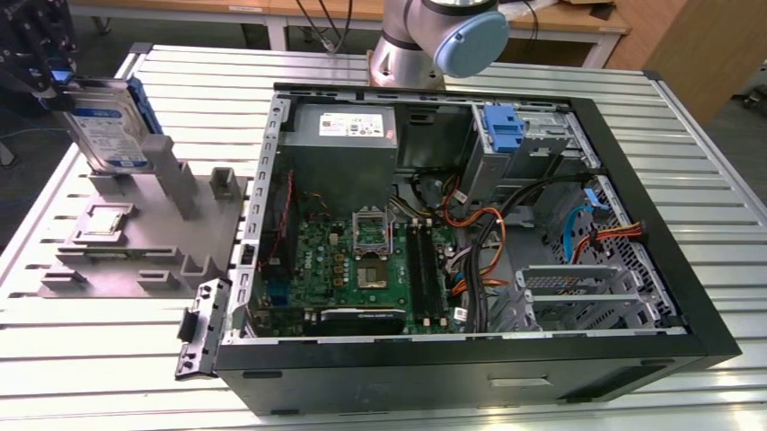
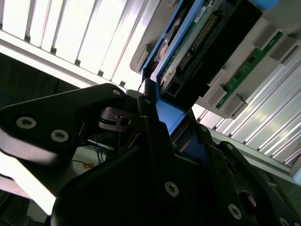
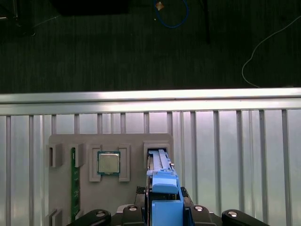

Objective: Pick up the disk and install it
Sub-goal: 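Pick up the disk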

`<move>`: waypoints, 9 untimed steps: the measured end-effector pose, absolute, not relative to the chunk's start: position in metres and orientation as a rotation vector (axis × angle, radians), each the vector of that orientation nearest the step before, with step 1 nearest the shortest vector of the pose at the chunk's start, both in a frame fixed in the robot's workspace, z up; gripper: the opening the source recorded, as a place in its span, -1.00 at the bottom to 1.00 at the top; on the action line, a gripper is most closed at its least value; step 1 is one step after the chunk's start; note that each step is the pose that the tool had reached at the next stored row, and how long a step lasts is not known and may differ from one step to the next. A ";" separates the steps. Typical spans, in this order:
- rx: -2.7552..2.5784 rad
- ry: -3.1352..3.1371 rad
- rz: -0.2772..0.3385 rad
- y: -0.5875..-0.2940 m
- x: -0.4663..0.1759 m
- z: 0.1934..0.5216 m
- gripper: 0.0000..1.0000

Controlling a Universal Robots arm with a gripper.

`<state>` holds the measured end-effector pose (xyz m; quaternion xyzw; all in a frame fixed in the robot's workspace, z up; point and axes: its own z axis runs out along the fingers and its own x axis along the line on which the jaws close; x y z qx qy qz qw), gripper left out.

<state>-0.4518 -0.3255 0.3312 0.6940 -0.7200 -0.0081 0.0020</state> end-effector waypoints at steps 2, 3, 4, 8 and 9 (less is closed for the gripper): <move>2.177 -2.259 -0.026 -0.325 -0.452 0.332 -0.27; 2.177 -2.259 -0.026 -0.325 -0.452 0.332 -0.27; 2.177 -2.259 -0.025 -0.325 -0.452 0.332 -0.27; 2.177 -2.259 -0.025 -0.325 -0.452 0.333 -0.27; 2.177 -2.259 -0.025 -0.325 -0.452 0.333 -0.27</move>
